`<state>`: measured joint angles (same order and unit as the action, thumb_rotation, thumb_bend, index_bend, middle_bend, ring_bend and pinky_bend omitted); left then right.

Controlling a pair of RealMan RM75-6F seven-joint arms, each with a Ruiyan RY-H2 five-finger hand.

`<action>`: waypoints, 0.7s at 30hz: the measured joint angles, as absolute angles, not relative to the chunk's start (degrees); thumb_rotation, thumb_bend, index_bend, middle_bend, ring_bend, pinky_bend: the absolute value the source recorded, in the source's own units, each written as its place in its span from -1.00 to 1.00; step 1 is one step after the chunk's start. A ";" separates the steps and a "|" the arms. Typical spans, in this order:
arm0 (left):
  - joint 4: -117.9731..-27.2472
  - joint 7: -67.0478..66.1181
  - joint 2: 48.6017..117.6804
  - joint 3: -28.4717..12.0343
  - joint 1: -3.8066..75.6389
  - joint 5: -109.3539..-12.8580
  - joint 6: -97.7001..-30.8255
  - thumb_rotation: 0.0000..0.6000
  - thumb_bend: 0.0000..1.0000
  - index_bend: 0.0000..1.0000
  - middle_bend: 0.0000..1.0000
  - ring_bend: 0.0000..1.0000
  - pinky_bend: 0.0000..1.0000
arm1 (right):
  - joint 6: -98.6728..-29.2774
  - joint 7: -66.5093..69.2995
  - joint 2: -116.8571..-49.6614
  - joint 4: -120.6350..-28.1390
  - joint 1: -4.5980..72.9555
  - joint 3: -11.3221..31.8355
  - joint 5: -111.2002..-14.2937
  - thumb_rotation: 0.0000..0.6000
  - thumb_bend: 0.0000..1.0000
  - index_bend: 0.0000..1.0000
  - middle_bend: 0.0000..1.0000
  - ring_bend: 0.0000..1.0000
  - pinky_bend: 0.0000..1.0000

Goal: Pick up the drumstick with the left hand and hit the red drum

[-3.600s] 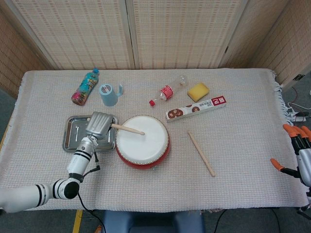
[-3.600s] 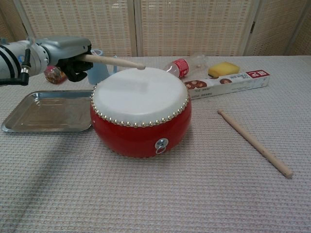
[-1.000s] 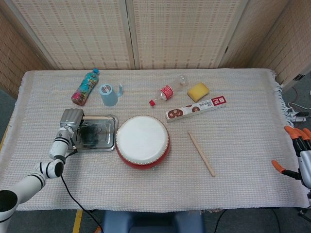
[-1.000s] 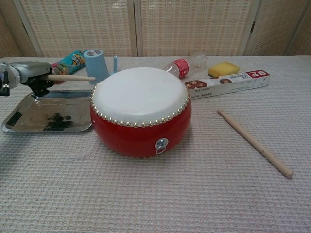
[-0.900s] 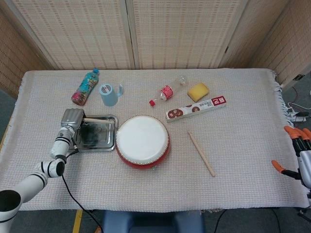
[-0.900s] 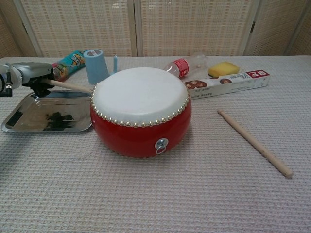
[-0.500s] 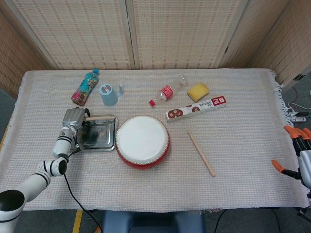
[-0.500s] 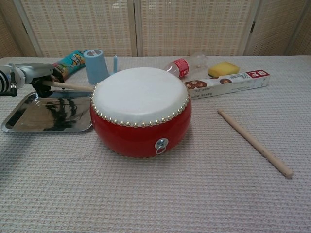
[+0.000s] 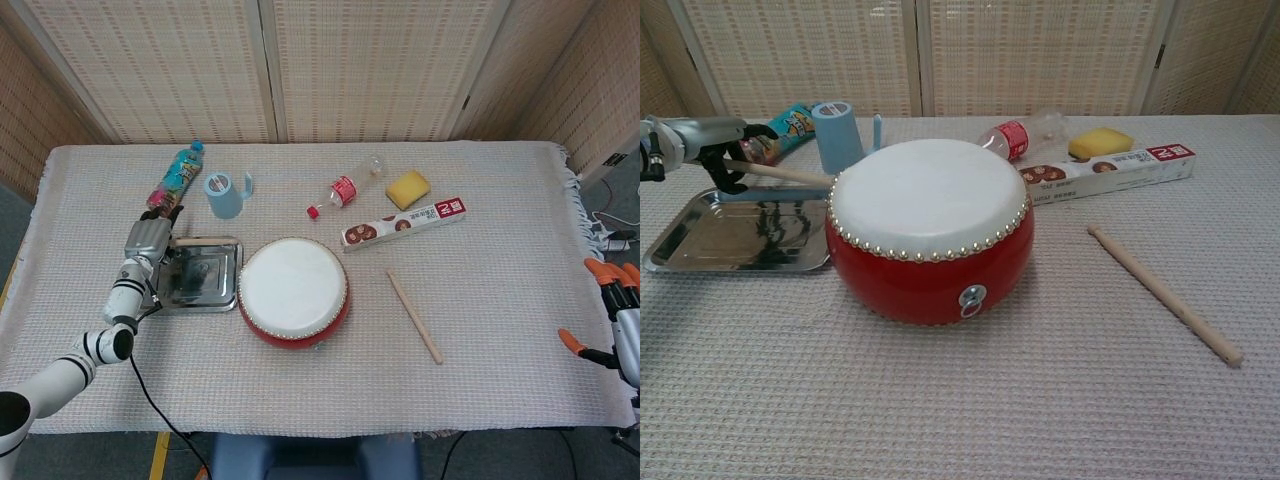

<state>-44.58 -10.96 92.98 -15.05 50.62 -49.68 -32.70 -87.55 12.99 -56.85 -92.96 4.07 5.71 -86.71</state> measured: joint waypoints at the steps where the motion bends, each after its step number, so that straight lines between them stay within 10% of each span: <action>1: -44.76 -11.12 92.88 -15.06 50.62 -49.40 -32.61 1.00 -0.39 -1.00 -1.00 -1.00 -0.89 | -87.56 13.02 -56.85 -92.94 4.06 5.70 -86.73 1.00 -0.64 -1.00 -0.81 -1.00 -1.00; 21: -46.66 -10.34 91.55 -16.31 50.27 -46.05 -33.43 1.00 -0.52 -1.00 -1.00 -1.00 -0.95 | -88.13 13.34 -56.50 -93.04 3.77 5.73 -87.01 1.00 -0.64 -1.00 -0.81 -1.00 -1.00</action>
